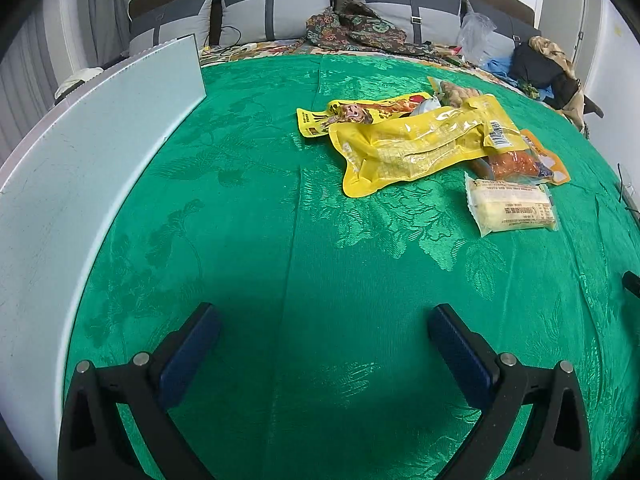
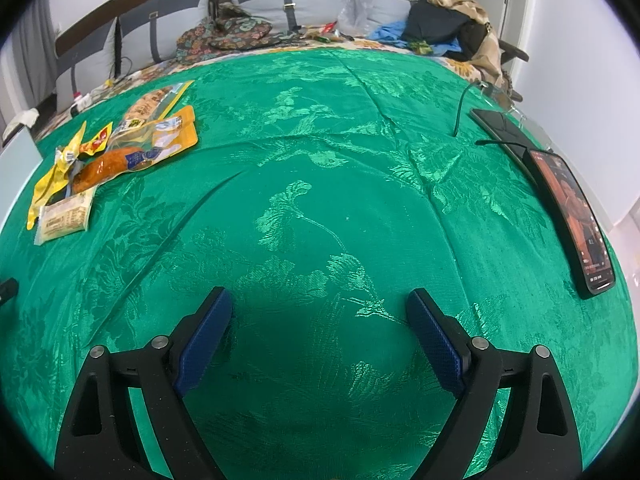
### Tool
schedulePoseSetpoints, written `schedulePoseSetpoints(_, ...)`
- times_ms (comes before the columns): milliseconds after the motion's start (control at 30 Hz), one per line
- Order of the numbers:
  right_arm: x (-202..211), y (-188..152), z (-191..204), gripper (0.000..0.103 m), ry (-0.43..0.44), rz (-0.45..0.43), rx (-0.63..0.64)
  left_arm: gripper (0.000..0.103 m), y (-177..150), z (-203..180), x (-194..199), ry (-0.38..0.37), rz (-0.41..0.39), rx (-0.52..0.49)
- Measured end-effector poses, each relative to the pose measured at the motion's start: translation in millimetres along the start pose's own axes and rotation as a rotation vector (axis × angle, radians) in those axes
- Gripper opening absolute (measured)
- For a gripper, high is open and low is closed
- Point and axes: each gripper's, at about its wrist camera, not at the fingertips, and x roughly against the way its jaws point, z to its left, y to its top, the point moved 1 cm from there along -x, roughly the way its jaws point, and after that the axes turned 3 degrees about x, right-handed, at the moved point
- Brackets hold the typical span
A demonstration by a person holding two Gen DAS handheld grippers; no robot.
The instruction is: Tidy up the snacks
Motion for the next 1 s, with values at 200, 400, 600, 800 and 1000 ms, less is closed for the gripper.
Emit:
schedulePoseSetpoints(200, 0.1, 0.1, -0.2, 0.091, 0.0, 0.0, 0.0, 0.103, -0.1, -0.1, 0.0, 0.0, 0.0, 0.0)
schedulePoseSetpoints(400, 0.1, 0.0, -0.2, 0.091, 0.0, 0.0, 0.0, 0.103, 0.0, -0.7, 0.5, 0.0, 0.0, 0.0)
schedulePoseSetpoints(600, 0.2, 0.0, -0.2, 0.091, 0.0, 0.0, 0.0, 0.103, -0.2, -0.6, 0.3, 0.0, 0.001, 0.0)
schedulePoseSetpoints(800, 0.6, -0.2, -0.5, 0.091, 0.0, 0.0, 0.0, 0.103, -1.2, 1.8, -2.2, 0.0, 0.001, 0.0)
schedulePoseSetpoints(1000, 0.7, -0.2, -0.5, 0.091, 0.0, 0.0, -0.001, 0.103, -0.5, -0.2, -0.1, 0.001, 0.001, 0.0)
